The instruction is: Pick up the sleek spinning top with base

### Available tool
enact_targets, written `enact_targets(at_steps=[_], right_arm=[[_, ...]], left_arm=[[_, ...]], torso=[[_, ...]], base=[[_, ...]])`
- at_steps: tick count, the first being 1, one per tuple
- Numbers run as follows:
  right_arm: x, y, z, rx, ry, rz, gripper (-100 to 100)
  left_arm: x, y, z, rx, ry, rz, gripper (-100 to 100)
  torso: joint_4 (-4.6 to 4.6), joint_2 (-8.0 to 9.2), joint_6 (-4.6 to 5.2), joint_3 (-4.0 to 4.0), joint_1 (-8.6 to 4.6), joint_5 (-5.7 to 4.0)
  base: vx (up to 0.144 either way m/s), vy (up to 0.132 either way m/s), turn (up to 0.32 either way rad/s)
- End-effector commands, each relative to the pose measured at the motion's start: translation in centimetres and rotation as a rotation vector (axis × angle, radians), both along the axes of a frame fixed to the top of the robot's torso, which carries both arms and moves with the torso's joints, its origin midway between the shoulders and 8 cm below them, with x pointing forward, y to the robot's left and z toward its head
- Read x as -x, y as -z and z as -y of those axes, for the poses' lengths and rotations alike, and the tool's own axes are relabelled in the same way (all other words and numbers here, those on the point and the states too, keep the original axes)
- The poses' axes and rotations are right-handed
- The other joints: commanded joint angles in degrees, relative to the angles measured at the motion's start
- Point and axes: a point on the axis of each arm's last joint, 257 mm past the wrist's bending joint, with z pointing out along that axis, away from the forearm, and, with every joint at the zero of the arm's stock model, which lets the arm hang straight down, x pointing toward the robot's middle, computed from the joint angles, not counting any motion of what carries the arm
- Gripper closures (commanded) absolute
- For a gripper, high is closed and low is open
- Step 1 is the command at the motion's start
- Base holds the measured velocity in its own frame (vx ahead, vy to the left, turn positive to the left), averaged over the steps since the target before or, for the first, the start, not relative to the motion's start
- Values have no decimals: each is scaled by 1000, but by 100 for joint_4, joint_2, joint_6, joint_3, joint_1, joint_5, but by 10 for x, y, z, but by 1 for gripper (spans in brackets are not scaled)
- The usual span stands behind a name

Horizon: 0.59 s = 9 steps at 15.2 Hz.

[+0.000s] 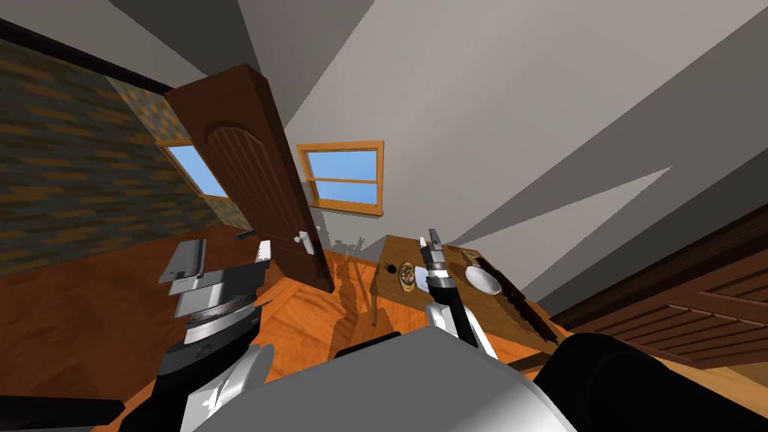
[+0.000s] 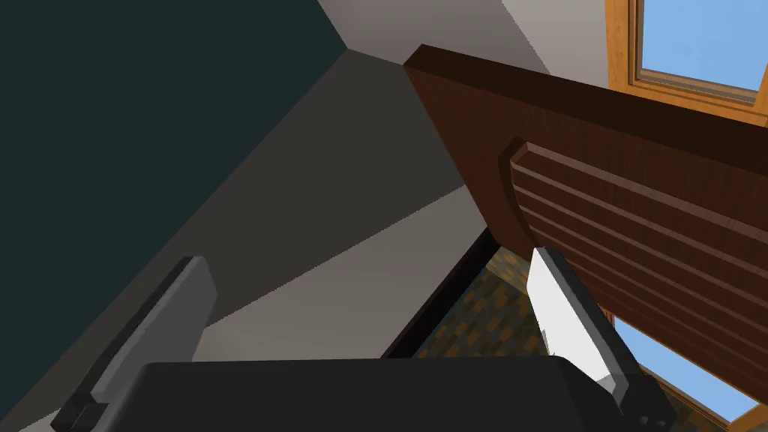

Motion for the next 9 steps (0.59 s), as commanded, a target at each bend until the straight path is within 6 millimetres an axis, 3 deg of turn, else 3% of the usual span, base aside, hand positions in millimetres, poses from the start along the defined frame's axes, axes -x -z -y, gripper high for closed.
enact_targets(at_steps=[1,6,9], right_arm=[[-4,5,-5,47,-18,-19,-100],[-11,16,-12,125,-41,-57,-100],[-21,34,-19,214,-54,-106,-100]], left_arm=[[0,0,0,0,0,0,0],[0,0,0,0,0,0,0],[0,0,0,0,0,0,0]], torso=[[0,0,0,0,0,0],[0,-1,-1,-1,0,0],[-1,-3,-1,-2,1,0]], base=[[1,3,12],[2,5,16],[4,9,33]])
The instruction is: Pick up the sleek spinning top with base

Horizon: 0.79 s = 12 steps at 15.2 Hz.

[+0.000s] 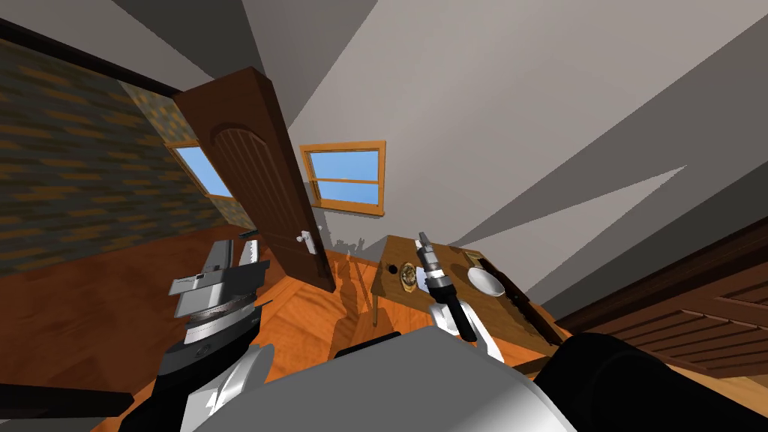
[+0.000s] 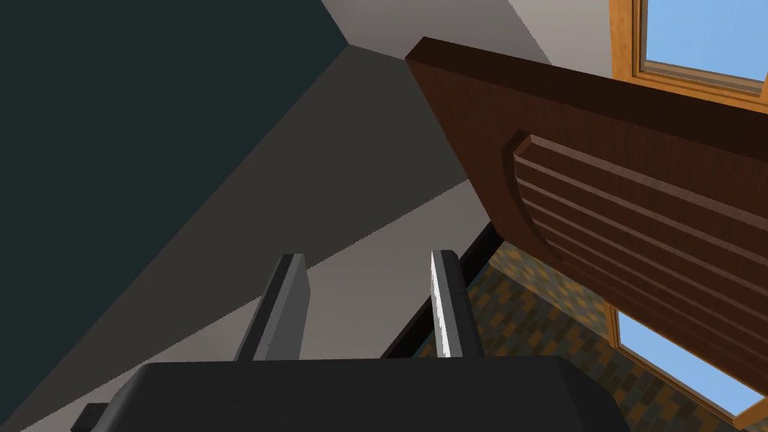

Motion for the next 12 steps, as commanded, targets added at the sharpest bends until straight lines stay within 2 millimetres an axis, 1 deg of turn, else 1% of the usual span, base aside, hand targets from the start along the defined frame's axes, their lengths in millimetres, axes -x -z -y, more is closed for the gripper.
enact_targets(at_steps=[1,2,3,4,5,6,7,8,9,10,11,12], right_arm=[[-8,15,-3,71,-6,-39,-100],[-14,26,-5,121,-6,-65,-100],[-14,27,-4,121,-6,-67,-100],[-20,41,-5,173,-4,-97,-100],[-20,41,-5,173,-4,-97,-100],[-27,55,-6,226,-1,-128,-100],[-27,55,-6,226,-1,-128,-100],[-33,68,-5,281,4,-155,-100],[-33,70,-5,281,4,-159,-100],[-39,80,-5,338,10,-180,-100],[-40,86,-4,338,11,-192,-100],[-45,95,-4,397,18,-211,-100]], left_arm=[[0,0,0,0,0,0,0],[0,0,0,0,0,0,0],[0,0,0,0,0,0,0],[0,0,0,0,0,0,0],[0,0,0,0,0,0,0],[0,0,0,0,0,0,0],[0,0,0,0,0,0,0],[0,0,0,0,0,0,0],[0,0,0,0,0,0,0],[0,0,0,0,0,0,0],[0,0,0,0,0,0,0],[0,0,0,0,0,0,0]], torso=[[0,0,0,0,0,0],[0,0,0,0,1,0],[0,-1,-1,-1,2,0],[-1,-1,0,-1,3,0],[-1,-2,0,-1,3,0],[0,-2,0,-1,3,1],[-1,-2,0,-1,3,0],[0,-2,0,-1,2,0],[-1,-2,-1,-1,2,0],[0,-1,0,-1,3,1],[0,-2,-1,-1,3,0],[-1,-2,0,-1,3,0]], base=[[5,12,35],[6,18,58],[6,16,41],[5,16,32],[5,12,31],[6,13,46],[6,12,38],[6,14,50],[6,13,40],[4,14,37],[4,14,43],[6,17,68]])
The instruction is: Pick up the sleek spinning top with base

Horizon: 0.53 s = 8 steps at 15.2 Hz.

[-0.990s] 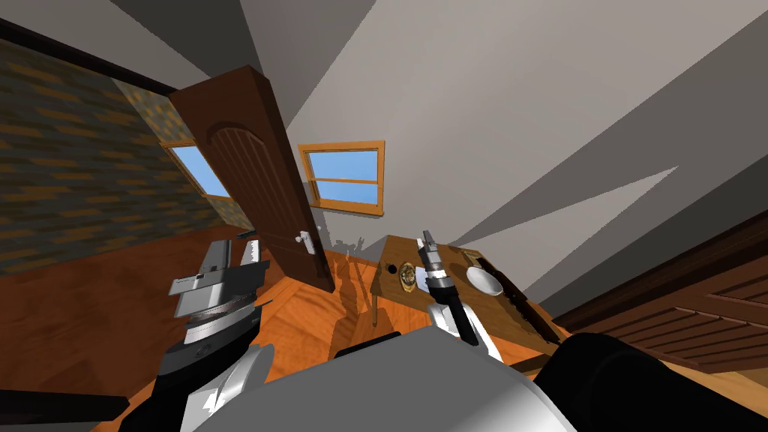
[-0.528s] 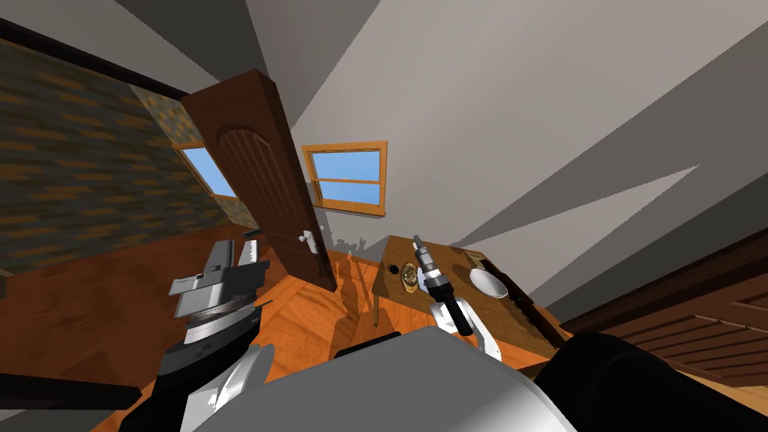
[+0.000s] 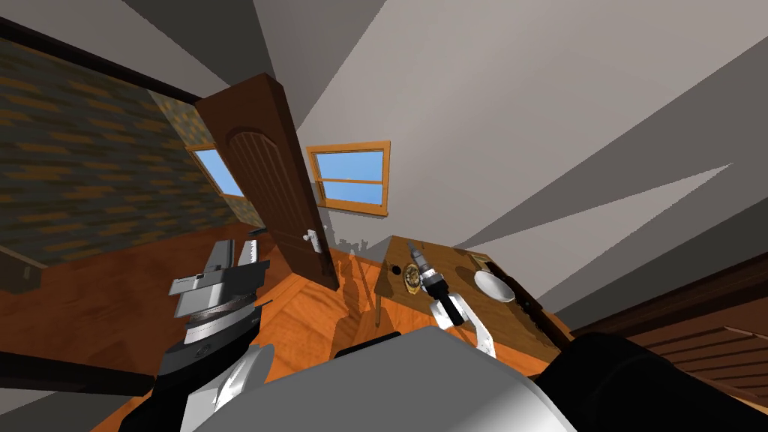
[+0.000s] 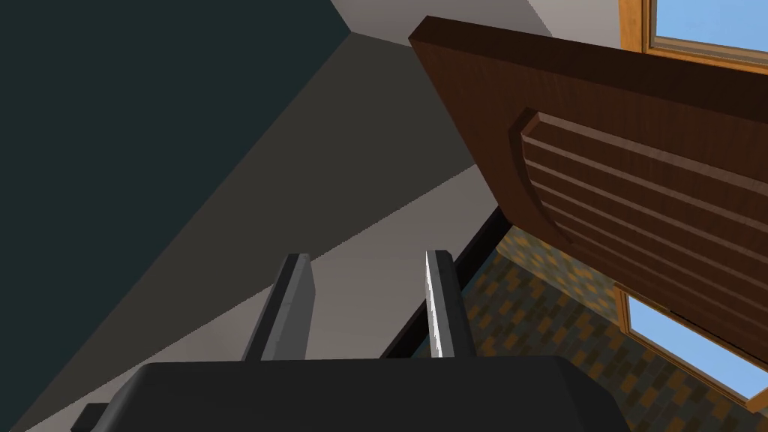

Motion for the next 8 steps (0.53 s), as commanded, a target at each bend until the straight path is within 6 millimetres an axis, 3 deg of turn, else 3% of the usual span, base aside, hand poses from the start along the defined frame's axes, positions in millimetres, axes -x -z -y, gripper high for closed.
enact_targets(at_steps=[1,8], right_arm=[[-5,18,4,50,9,-34,-100],[-28,79,16,297,43,-147,-100]], left_arm=[[0,0,0,0,0,0,0],[0,0,0,0,0,0,0]], torso=[[0,0,0,0,0,0],[0,-1,1,-1,1,0]], base=[[8,15,48],[8,18,52]])
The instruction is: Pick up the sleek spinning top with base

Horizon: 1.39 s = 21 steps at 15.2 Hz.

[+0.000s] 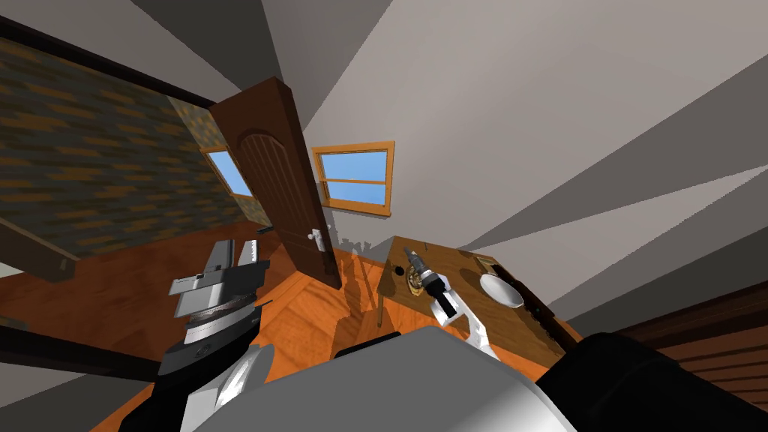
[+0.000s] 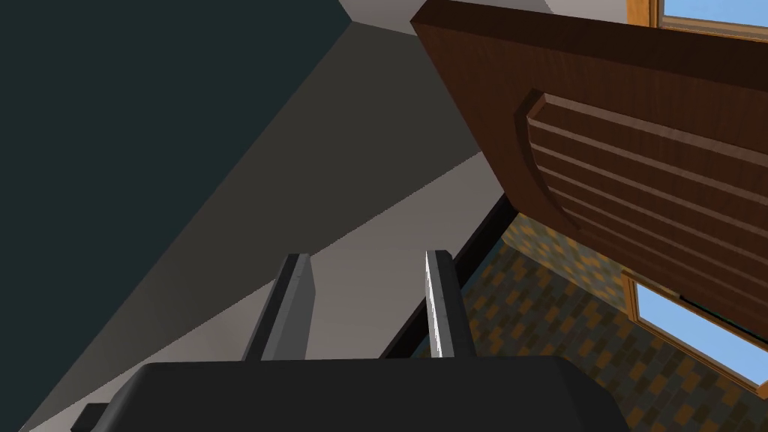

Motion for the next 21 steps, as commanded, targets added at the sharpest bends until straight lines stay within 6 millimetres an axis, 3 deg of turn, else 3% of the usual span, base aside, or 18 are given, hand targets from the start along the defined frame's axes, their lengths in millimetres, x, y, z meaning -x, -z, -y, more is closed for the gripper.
enact_targets(at_steps=[1,8,21], right_arm=[[-3,20,3,55,11,-39,-100],[-19,88,25,311,43,-165,-100],[-26,172,61,623,63,-334,-100]], left_arm=[[0,0,0,0,0,0,0],[0,0,0,0,0,0,0],[0,0,0,0,0,0,0]], torso=[[0,0,0,0,0,0],[0,0,1,0,1,0],[0,1,1,1,3,1]], base=[[9,17,58],[9,19,58],[8,16,50]])
